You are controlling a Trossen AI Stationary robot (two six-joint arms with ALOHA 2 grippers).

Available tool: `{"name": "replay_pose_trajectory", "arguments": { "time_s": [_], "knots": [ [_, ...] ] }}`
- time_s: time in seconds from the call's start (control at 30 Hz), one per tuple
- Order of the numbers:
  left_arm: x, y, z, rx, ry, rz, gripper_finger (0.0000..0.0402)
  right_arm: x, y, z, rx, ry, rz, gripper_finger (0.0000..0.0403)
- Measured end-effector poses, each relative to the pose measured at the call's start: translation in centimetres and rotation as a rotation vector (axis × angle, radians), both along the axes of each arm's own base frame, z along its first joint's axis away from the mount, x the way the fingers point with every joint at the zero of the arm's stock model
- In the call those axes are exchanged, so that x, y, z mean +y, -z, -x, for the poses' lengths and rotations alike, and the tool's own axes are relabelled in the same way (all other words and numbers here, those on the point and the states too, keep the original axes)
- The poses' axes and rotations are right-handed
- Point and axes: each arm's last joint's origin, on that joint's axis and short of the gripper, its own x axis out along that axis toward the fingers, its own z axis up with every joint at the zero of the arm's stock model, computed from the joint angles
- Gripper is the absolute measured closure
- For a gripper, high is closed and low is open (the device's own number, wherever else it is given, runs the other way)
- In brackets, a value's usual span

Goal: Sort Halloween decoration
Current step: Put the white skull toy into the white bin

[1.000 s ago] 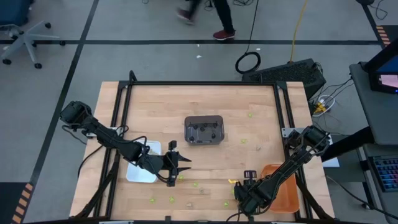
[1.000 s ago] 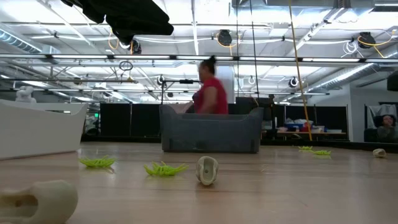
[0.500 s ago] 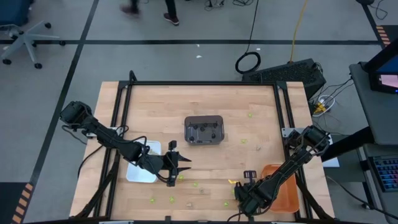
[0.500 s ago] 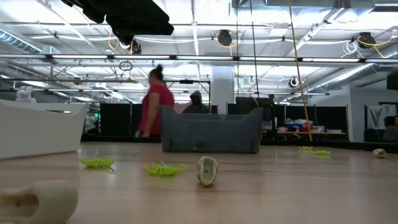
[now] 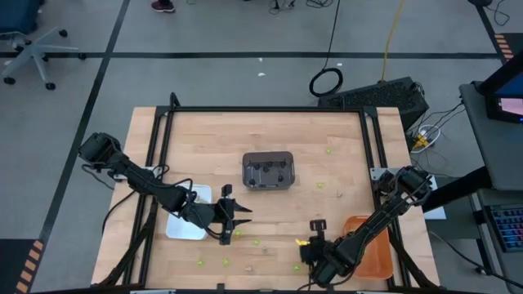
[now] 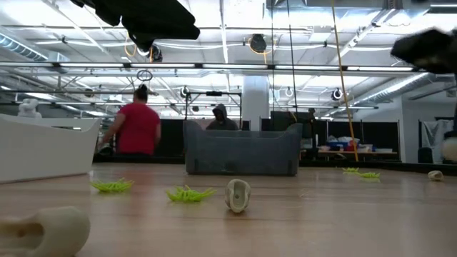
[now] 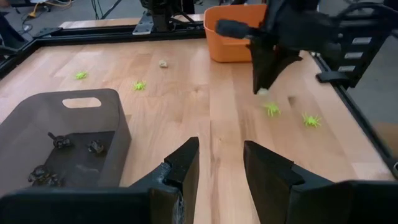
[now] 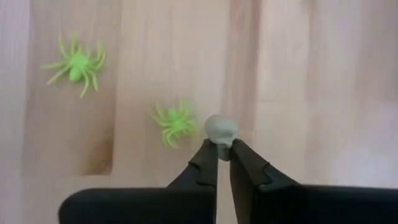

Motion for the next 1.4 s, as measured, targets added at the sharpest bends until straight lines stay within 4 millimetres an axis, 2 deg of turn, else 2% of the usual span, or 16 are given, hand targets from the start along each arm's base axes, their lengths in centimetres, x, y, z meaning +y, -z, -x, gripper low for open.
{"name": "replay_pose_trajectory", "arguments": {
  "time_s": [0.13, 0.27, 0.43, 0.53, 0.8, 1.0, 1.13, 1.4],
  "knots": [
    [-0.1, -0.3, -0.1, -0.032, -0.008, 0.03, 0.0274, 0.3, -1.4, -0.8, -0.146, -0.019, 0.111, 0.0402],
    [-0.1, -0.6, -0.2, -0.059, -0.009, 0.006, 0.0274, 0.2, -2.7, -1.6, -0.343, 0.006, 0.296, 0.0402],
    [0.0, -1.2, -0.4, -0.128, -0.029, -0.068, 0.0274, -0.1, -4.0, -2.8, -0.63, 0.116, 0.539, 0.0402],
    [-0.2, -1.6, -0.4, -0.165, -0.041, -0.137, 0.0274, -0.8, -4.5, -3.7, -0.732, 0.207, 0.617, 0.0403],
    [-0.5, -2.0, -0.1, -0.208, -0.111, -0.2, 0.0274, -2.8, -4.9, -5.9, -0.76, 0.312, 0.611, 0.0403],
    [-1.2, -1.1, -1.1, -0.26, -0.1, -0.185, 0.0274, -3.4, -5.2, -6.8, -0.767, 0.332, 0.611, 0.0403],
    [-1.6, -0.3, -2.0, -0.315, -0.143, -0.21, 0.0274, -3.8, -5.2, -7.1, -0.766, 0.345, 0.612, 0.0403],
    [-1.7, -0.6, -2.4, -0.408, -0.185, -0.16, 0.0261, -3.9, -5.2, -7.2, -0.758, 0.341, 0.589, 0.0403]
  ]
}}
